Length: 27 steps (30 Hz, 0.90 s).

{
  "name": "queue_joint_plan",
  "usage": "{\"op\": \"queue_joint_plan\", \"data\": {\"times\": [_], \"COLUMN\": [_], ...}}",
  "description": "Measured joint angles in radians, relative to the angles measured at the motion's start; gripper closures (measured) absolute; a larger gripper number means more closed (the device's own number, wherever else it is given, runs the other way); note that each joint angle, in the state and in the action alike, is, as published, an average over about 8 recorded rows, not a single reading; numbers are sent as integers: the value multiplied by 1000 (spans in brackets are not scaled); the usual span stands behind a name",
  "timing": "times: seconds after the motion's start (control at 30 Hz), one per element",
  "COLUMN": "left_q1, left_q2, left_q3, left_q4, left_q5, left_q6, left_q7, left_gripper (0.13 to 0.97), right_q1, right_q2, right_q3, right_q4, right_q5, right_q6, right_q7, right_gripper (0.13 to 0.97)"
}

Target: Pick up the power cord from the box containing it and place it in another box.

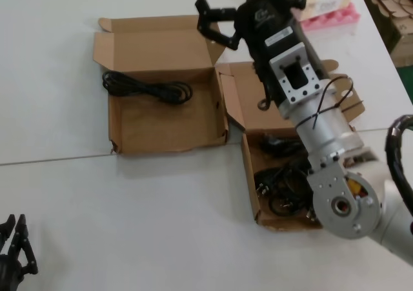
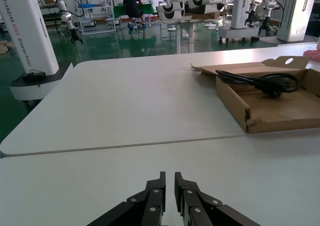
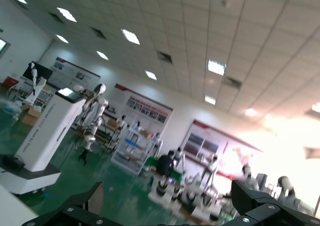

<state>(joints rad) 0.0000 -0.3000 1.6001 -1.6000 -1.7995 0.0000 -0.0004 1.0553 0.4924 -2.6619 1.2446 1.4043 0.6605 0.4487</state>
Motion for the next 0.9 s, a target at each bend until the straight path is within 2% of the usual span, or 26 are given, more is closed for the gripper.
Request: {"op": "queue_joint_plan", "data": {"times": [0.17, 0.3, 0.47, 0.6, 0.87, 0.9], "left_q1": [0, 0, 0, 0, 0, 0], "left_q2": [0, 0, 0, 0, 0, 0], "left_q3": [0, 0, 0, 0, 0, 0], "left_q4": [0, 0, 0, 0, 0, 0], "left_q5": [0, 0, 0, 0, 0, 0], "left_q6": [0, 0, 0, 0, 0, 0], "left_q7": [0, 0, 0, 0, 0, 0], "left_gripper": [887, 863, 781, 732, 537, 537], "right_q1": [-72, -132, -208, -270, -394, -408], "right_q2": [-13, -24, -38, -49, -72, -75], "right_q3": [72, 133, 210, 271, 396, 411], "right_q4": [24, 44, 70, 91, 132, 137], "right_q5": [27, 50, 78, 101, 148, 153], "right_q6": [-45, -83, -131, -169, -246, -256], "right_q7": [0, 0, 0, 0, 0, 0], "right_gripper": [202, 177, 136, 134, 129, 129]}}
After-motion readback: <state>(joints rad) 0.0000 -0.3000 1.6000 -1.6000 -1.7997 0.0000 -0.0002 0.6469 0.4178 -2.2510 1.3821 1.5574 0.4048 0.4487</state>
